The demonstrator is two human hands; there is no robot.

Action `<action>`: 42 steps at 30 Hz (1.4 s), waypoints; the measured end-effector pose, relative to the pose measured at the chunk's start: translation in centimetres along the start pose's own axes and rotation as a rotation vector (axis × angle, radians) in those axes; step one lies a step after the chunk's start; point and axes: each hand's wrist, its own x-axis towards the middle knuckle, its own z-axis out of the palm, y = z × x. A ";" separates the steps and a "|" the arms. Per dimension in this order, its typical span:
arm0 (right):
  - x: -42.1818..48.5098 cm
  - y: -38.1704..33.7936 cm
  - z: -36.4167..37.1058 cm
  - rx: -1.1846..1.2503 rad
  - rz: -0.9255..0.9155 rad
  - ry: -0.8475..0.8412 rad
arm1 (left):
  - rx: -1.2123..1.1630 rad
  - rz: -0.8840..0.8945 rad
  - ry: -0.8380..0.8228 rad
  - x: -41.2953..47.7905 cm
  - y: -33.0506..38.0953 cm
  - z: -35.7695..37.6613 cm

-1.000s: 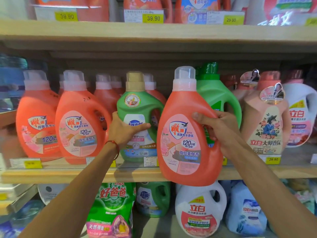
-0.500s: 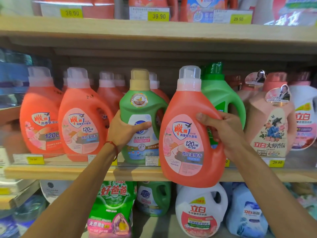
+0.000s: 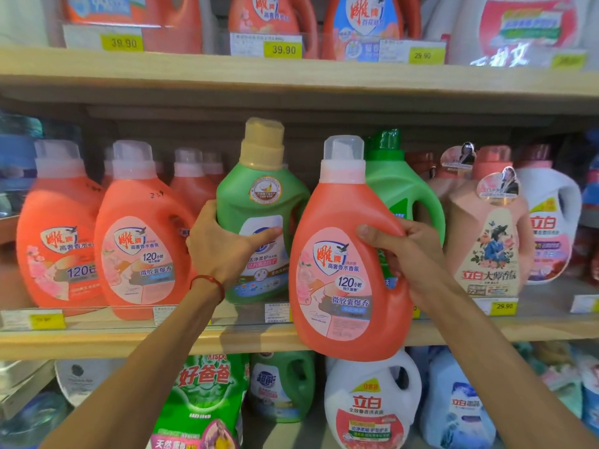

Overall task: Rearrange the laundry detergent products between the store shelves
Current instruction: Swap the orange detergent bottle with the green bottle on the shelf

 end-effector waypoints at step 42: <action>1.4 1.0 6.2 0.071 -0.157 -0.023 | 0.053 -0.135 0.312 -1.5 -0.1 -13.7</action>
